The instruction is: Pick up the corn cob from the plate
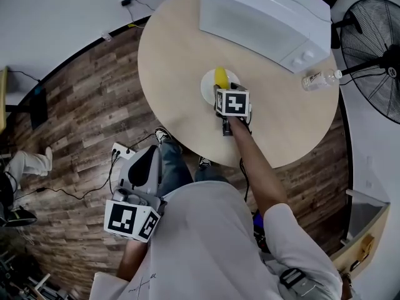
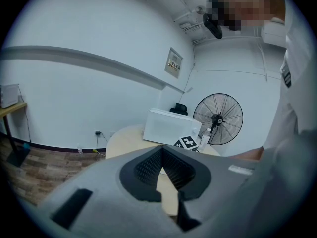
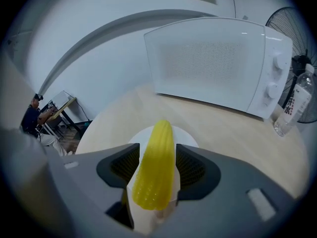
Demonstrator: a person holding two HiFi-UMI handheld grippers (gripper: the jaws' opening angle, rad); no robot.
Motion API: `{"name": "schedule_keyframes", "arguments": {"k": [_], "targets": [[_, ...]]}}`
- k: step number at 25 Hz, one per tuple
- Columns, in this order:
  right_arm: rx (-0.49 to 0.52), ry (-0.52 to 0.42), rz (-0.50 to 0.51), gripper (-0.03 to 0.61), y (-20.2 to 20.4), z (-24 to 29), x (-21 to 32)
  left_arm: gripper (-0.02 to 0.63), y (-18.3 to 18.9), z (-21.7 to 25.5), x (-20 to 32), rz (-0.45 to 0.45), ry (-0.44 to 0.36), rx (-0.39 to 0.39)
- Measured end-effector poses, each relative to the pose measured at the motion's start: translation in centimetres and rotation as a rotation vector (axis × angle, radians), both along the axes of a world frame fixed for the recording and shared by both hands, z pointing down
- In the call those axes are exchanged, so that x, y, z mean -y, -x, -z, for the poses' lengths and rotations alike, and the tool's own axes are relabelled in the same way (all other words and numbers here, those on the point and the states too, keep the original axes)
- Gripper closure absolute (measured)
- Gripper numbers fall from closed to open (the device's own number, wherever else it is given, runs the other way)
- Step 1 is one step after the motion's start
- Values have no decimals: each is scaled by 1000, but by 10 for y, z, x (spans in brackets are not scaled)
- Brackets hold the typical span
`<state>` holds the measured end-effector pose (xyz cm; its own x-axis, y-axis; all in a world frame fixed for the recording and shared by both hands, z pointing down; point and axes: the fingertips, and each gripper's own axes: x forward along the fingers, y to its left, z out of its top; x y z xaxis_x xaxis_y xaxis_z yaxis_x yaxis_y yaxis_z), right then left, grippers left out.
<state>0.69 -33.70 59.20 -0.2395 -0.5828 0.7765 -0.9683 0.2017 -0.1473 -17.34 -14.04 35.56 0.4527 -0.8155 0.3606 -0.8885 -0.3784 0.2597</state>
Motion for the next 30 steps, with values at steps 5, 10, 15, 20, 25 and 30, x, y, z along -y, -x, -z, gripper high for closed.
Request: {"name": "schedule_keyframes", "arguments": {"k": [5,10,15,20,25,30], "targets": [[-1,9,4,331,1,-9,6,623,-1,-2,5,-6,9,1],[-4,19,1,325,3,-16,11,623,1,-5,10,-4,18,2],[-9,41,-3,315,4,-24,13,623,2,-7,13,-7,30,2],[-15,63,-17,301,5,-31,16,623,3,-9,15,-3,32,-3],[14,93,-58,301,4,-35,15,623,4,-11,15,3,39,-10],[32,113,-71,305,2,-37,16,623,5,-12,15,12,34,-12]]}}
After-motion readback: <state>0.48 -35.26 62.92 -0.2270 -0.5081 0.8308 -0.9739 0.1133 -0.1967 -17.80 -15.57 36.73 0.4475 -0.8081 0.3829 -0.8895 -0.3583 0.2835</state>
